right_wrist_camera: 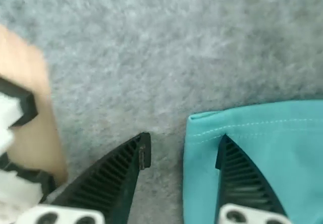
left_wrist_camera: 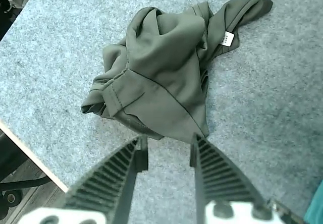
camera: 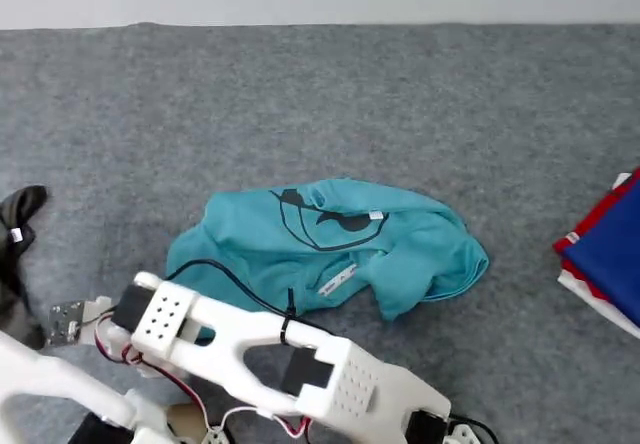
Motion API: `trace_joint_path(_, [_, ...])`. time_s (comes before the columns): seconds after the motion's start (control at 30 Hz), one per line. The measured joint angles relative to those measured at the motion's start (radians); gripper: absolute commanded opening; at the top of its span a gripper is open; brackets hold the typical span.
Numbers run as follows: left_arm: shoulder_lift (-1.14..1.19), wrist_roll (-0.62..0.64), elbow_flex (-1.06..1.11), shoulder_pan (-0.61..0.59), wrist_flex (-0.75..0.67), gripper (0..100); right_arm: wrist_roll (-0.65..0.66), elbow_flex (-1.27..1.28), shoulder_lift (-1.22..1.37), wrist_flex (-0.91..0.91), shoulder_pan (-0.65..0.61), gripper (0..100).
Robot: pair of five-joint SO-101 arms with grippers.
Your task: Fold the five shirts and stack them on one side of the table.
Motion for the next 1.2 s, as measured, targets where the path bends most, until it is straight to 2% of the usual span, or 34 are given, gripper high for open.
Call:
trace_joint_path(0.23, [0.0, 0.0, 0.0, 0.0, 0.0, 14, 0.003, -0.141, 0.107, 0.0, 0.04, 21.7])
trace_joint_path(0.53, [0.0, 0.0, 0.0, 0.0, 0.0, 14, 0.005, -0.178, 0.124, -0.006, 0.089, 1.0])
trace_joint_path(0.8, [0.0, 0.0, 0.0, 0.0, 0.0, 14, 0.005, -0.178, 0.124, -0.005, 0.109, 1.0])
trace_joint_path(0.97, [0.0, 0.0, 0.0, 0.0, 0.0, 14, 0.005, -0.249, 0.126, 0.137, 0.164, 1.0])
trace_joint_path(1.13, [0.0, 0.0, 0.0, 0.0, 0.0, 14, 0.005, -0.408, 0.126, 0.325, 0.224, 1.0])
trace_joint_path(1.2, [0.0, 0.0, 0.0, 0.0, 0.0, 14, 0.015, -0.471, 0.126, 0.348, 0.241, 1.0])
